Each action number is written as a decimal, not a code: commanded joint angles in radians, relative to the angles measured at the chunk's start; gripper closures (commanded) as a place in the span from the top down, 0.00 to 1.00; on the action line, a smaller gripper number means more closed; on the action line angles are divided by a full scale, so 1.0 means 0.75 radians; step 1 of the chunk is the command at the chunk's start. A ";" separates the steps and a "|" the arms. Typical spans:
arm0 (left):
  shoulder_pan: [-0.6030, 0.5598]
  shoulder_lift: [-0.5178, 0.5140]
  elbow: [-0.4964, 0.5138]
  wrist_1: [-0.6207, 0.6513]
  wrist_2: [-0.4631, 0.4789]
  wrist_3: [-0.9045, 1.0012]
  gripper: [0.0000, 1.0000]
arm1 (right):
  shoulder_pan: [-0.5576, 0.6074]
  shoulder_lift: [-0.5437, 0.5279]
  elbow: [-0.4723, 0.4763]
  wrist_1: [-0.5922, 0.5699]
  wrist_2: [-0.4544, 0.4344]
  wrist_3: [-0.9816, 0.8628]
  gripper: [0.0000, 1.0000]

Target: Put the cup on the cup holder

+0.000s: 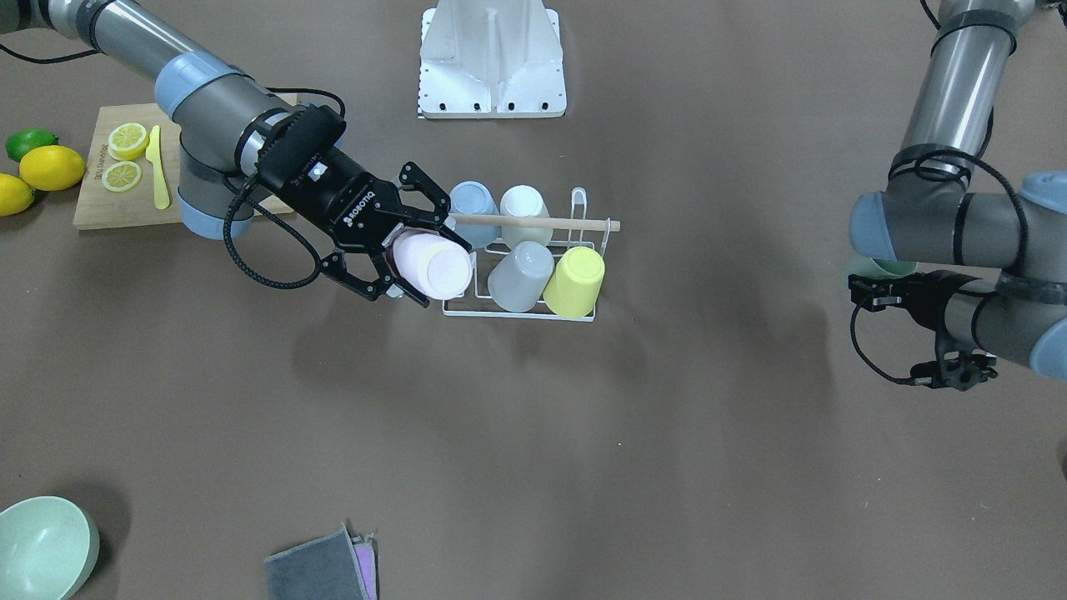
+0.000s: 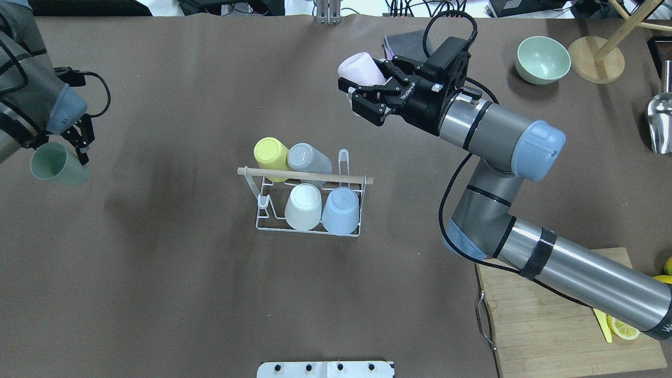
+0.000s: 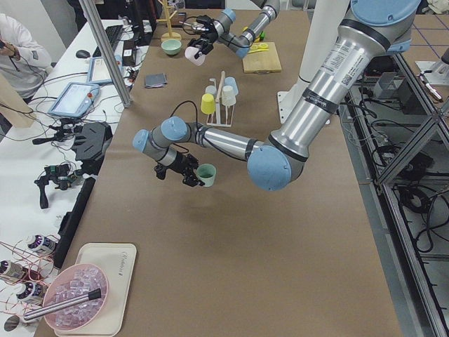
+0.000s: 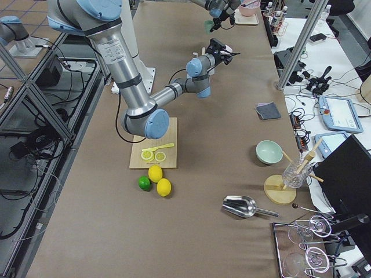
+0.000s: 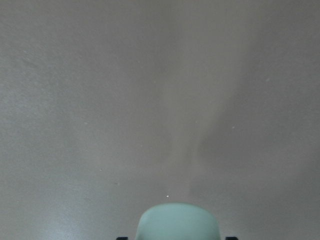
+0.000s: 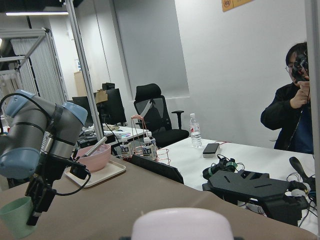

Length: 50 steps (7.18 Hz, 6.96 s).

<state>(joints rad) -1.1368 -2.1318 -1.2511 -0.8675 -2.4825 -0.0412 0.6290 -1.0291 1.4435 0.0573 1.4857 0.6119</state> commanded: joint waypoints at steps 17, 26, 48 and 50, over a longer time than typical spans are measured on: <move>-0.196 0.014 -0.089 -1.273 0.003 -0.921 0.00 | -0.235 0.061 -0.284 0.361 -0.220 -0.047 0.00; -0.155 0.239 -0.195 -2.454 0.072 -1.578 0.00 | -0.231 0.065 -0.284 0.361 -0.214 -0.033 0.50; 0.869 0.247 -0.251 -3.799 1.315 -1.436 0.00 | 0.290 0.041 0.116 -0.897 0.126 0.077 1.00; 0.871 0.180 -0.134 -3.809 1.430 -1.377 0.00 | 0.333 0.051 0.121 -1.133 0.170 0.076 1.00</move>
<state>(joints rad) -0.4846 -1.9707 -1.3960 -3.7207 -1.4632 -1.0902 0.8579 -0.9957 1.5283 -0.6822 1.5937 0.6677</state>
